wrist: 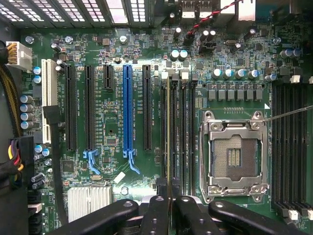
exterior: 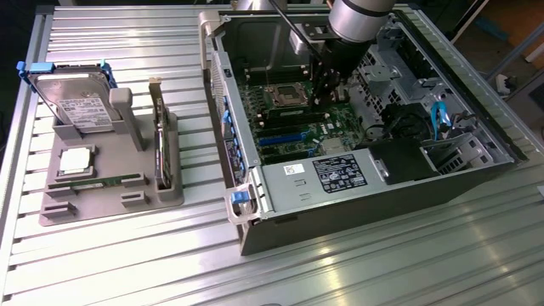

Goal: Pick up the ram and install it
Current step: 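Insert the ram into the slot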

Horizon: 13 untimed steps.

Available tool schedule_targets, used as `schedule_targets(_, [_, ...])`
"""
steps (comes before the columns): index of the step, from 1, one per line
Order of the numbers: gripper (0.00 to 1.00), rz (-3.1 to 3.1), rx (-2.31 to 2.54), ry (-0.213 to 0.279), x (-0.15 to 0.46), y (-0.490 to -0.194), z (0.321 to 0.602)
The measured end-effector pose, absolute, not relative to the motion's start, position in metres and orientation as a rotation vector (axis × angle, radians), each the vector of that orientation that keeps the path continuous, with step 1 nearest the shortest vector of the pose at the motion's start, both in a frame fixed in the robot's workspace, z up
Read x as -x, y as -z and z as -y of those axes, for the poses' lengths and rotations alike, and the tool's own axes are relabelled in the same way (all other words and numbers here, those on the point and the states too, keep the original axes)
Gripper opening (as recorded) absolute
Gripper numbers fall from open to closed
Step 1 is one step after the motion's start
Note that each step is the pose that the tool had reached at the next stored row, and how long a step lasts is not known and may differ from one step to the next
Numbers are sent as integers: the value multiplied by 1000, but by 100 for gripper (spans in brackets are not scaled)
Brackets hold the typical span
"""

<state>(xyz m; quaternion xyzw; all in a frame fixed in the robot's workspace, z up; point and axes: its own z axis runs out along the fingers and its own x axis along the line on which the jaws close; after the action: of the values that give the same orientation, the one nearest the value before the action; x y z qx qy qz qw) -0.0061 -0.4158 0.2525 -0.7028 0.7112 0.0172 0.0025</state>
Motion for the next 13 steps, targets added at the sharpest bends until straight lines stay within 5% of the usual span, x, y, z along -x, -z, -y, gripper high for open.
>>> schedule_targets(13, [12,-2218,2218,-54,6,-252,416])
